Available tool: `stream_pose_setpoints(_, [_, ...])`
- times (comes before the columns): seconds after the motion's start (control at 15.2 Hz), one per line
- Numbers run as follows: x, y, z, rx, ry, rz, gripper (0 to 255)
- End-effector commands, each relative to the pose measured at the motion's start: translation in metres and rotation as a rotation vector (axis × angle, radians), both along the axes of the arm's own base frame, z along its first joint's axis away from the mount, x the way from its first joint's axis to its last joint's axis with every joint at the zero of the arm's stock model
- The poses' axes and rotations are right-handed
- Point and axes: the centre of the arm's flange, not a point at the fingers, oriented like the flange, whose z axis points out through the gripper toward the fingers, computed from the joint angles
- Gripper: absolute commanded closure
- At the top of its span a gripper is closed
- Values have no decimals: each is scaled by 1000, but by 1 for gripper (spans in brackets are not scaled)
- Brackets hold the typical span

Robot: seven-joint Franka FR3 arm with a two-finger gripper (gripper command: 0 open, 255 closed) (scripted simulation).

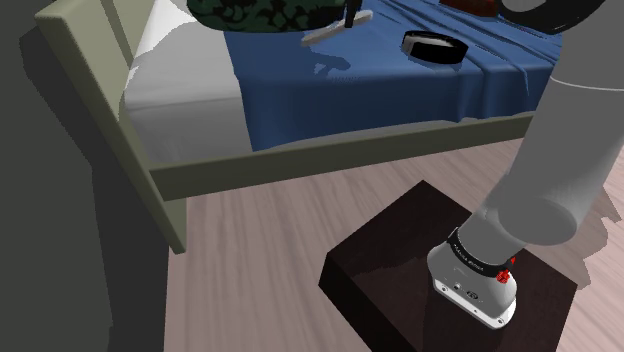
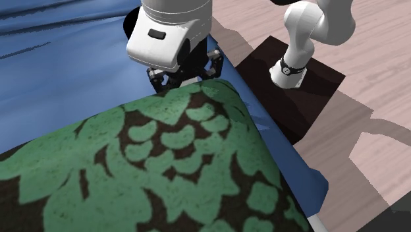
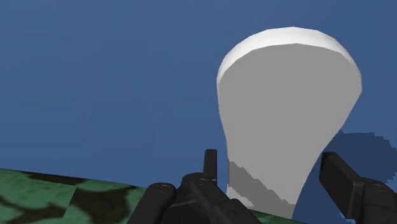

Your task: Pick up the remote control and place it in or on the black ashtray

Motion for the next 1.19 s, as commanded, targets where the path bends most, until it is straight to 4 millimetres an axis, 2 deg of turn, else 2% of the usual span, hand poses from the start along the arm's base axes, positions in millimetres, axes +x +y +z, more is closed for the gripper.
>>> stream_pose_setpoints(0.0, [0, -1, 12, 0, -1, 0, 255])
stream_pose_setpoints(0.66, [0, -1, 64, 0, -1, 0, 255])
stream_pose_setpoints(1.12, [-40, -84, 66, 0, -1, 0, 255])
